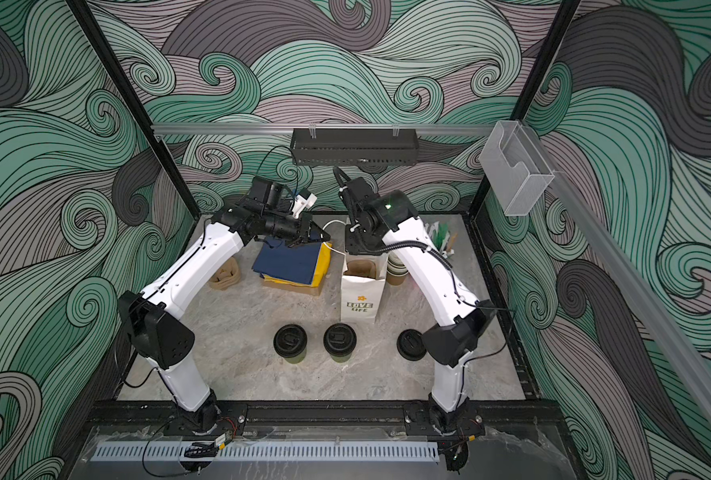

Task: Pack the takeout coffee
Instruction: 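Push the carrier down into the bag with the right gripper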

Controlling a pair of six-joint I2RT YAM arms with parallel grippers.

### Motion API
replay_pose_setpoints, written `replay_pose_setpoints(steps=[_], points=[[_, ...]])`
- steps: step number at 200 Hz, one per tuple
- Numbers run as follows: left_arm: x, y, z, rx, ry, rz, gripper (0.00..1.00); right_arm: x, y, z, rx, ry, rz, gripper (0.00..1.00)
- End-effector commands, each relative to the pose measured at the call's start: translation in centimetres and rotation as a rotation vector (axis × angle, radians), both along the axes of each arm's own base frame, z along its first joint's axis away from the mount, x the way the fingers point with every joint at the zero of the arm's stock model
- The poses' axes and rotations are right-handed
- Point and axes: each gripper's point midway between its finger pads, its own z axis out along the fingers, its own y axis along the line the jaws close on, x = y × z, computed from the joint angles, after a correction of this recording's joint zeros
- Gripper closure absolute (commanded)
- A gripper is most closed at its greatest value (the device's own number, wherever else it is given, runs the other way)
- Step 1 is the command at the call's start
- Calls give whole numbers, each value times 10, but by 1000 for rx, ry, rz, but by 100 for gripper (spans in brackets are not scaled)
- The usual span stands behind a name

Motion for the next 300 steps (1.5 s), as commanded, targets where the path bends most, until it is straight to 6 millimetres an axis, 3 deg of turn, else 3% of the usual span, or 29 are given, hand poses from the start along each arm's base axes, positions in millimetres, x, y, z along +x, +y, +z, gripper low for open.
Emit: replay_pose_setpoints(steps=[1, 32, 123, 186, 250, 281, 300], points=[[-6, -1, 20, -47, -52, -2, 100, -2, -8, -18, -37, 56, -100, 70], [-8, 1, 20, -62, -55, 10, 100, 4, -2, -51, -36, 86, -128, 76], [-13, 16, 21, -59, -77, 53, 100, 14, -1, -77, 26, 73, -139, 74], [-11, 16, 20, -57, -75, 50, 100, 19, 4, -67, 89, 26, -78, 64], [-9, 17, 18, -43, -74, 49, 100, 19, 4, -35, 144, -78, -38, 52], [-8, 16, 17, -41, -75, 47, 100, 19, -17, -48, 62, -74, -116, 59], [-8, 16, 18, -42, -76, 48, 100, 23, -18, -61, 45, -46, -130, 64]])
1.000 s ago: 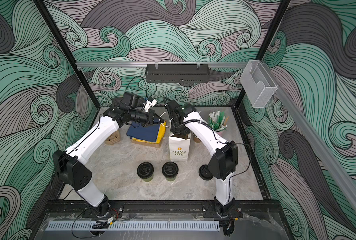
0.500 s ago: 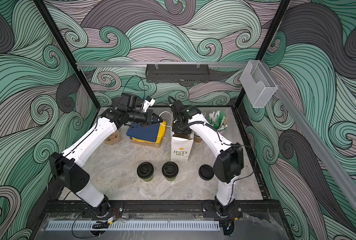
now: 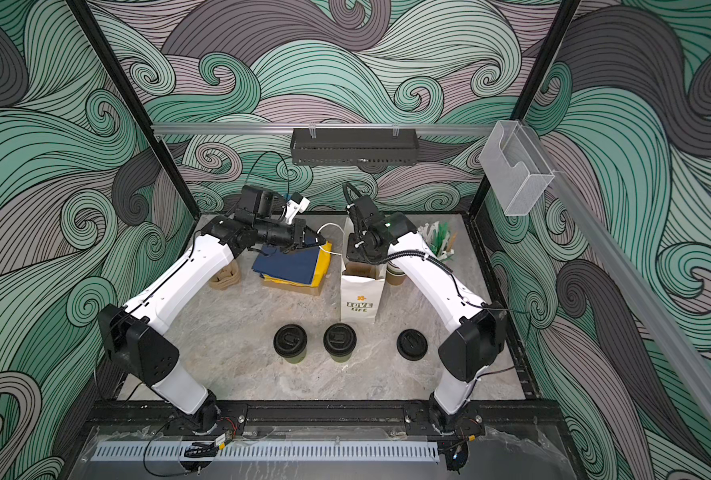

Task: Pack the takeout coffee
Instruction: 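Push the carrier down into the bag with the right gripper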

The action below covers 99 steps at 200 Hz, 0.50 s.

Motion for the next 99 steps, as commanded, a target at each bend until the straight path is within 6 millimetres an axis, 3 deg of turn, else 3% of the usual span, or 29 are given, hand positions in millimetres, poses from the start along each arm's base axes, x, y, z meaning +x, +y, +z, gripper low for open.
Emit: replay_pose_setpoints(steps=[1, 46, 99], points=[[4, 3, 11, -2, -37, 3, 100, 6, -12, -20, -60, 34, -52, 64], [6, 2, 8, 3, -26, 5, 100, 20, 0, -47, -69, 92, -34, 69], [7, 3, 8, 7, -32, 15, 100, 27, -9, -82, -153, 140, -45, 74]])
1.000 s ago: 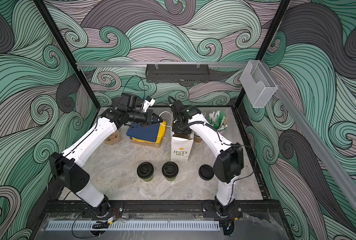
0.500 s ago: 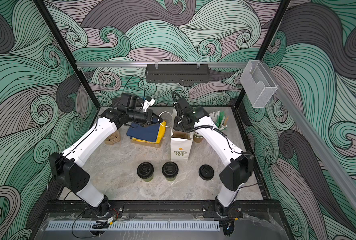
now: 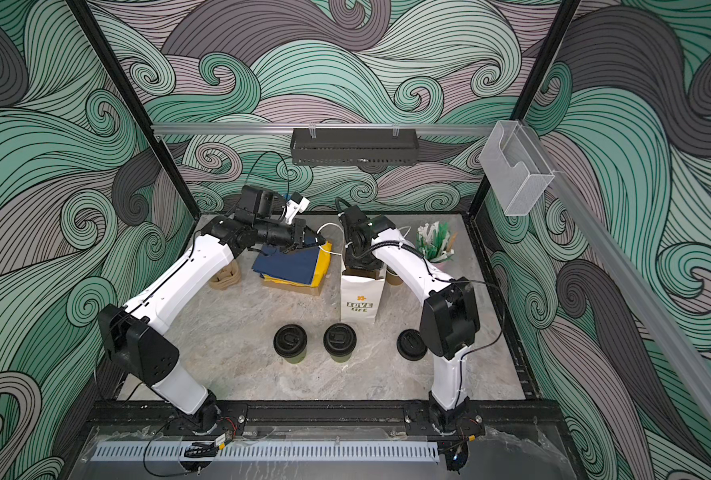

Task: Pack the takeout coffee
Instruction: 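Push the carrier down into the bag with the right gripper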

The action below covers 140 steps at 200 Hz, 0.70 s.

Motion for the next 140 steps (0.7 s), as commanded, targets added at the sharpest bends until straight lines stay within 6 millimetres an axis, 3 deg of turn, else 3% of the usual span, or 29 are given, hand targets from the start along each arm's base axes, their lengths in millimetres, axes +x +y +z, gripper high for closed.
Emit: replay_pose_setpoints(steps=[1, 55, 140], points=[[5, 2, 10, 1, -32, 8, 100, 7, -10, -3, -46, -16, -22, 74], [6, 4, 9, 8, -30, 16, 100, 10, -19, -28, -101, 22, -22, 74], [6, 5, 5, 19, -23, 23, 100, 18, -9, -62, -74, 29, -10, 74]])
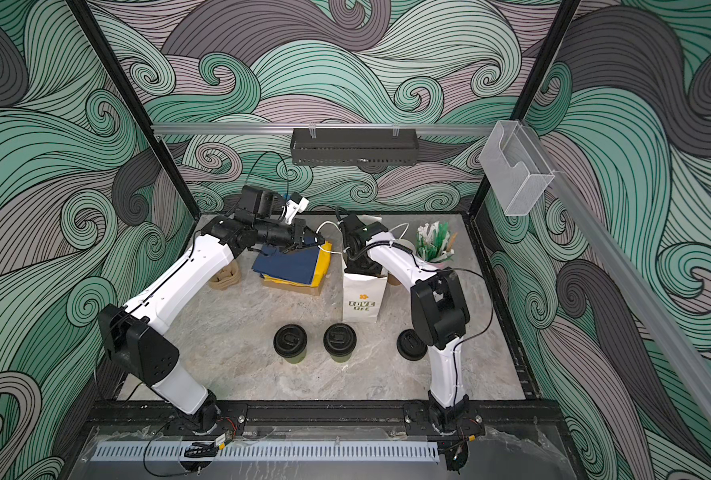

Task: Pack the takeout coffee
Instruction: 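Push the carrier down into the bag with the right gripper, then lift the right gripper out of the bag while the left holds the bag rim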

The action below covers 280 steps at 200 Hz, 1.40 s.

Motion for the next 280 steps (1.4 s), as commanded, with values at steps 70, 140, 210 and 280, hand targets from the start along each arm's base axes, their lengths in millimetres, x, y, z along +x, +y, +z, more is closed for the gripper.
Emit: replay_pose_setpoints(steps=[70, 140, 210, 280], points=[[5, 4, 4, 14, -16, 10, 100, 5, 8, -30, 37, -11, 6, 73], [5, 2, 2, 18, -14, 9, 100, 6, 13, -31, 71, -34, 34, 69], [7, 2, 0, 24, -18, 18, 100, 7, 13, 30, 114, -173, 112, 57], [7, 1, -2, 30, -18, 20, 100, 4, 8, 64, 124, -257, 131, 57]])
